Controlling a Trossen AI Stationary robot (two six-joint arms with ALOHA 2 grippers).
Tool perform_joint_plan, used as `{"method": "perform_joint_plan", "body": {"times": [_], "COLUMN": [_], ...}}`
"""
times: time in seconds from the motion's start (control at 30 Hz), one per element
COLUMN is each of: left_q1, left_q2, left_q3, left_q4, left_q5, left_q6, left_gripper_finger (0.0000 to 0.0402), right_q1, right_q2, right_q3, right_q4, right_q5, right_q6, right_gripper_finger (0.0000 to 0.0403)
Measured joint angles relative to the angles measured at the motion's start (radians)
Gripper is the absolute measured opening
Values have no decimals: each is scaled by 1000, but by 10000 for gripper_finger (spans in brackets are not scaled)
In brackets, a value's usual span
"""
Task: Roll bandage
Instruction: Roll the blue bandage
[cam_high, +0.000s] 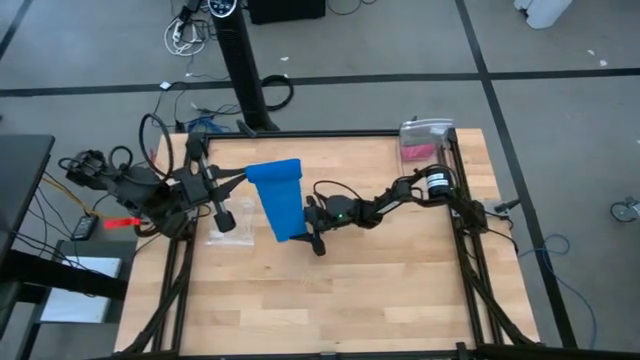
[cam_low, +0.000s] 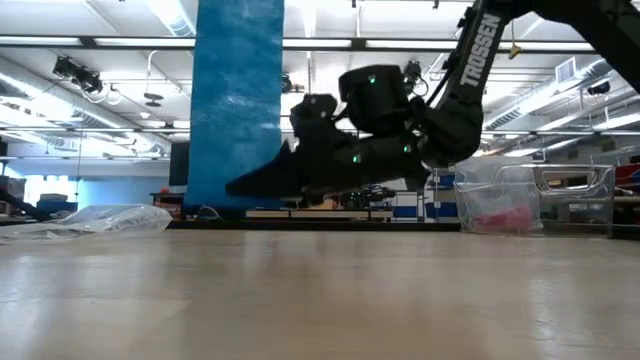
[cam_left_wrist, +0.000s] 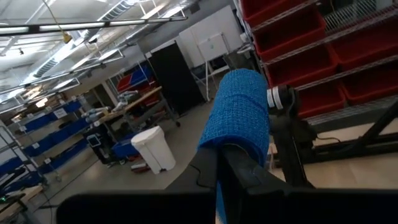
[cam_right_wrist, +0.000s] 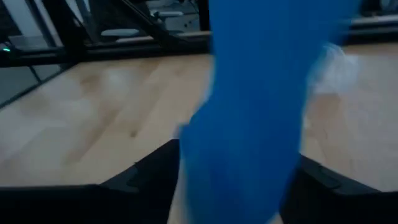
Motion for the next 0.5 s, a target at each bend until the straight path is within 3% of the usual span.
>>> {"method": "perform_joint_plan", "body": {"times": [0.1, 0.23, 0.5], "left_q1": [0, 0, 2], "left_q2": [-1, -2, -24], "left_q3": [0, 0, 0], "left_q4": [21, 39, 26], "left_q5": [-3, -15, -124], "left_q6": [29, 52, 104], "left_gripper_finger": [6, 6, 6], "right_q1": [10, 31, 160], "right_q2": [22, 18, -40], "right_q3": [0, 0, -4], "right_q4": [42, 53, -4], "right_q5": [38, 53, 42], "right_q6": [3, -3, -9], "right_gripper_finger": [146, 29, 4]}}
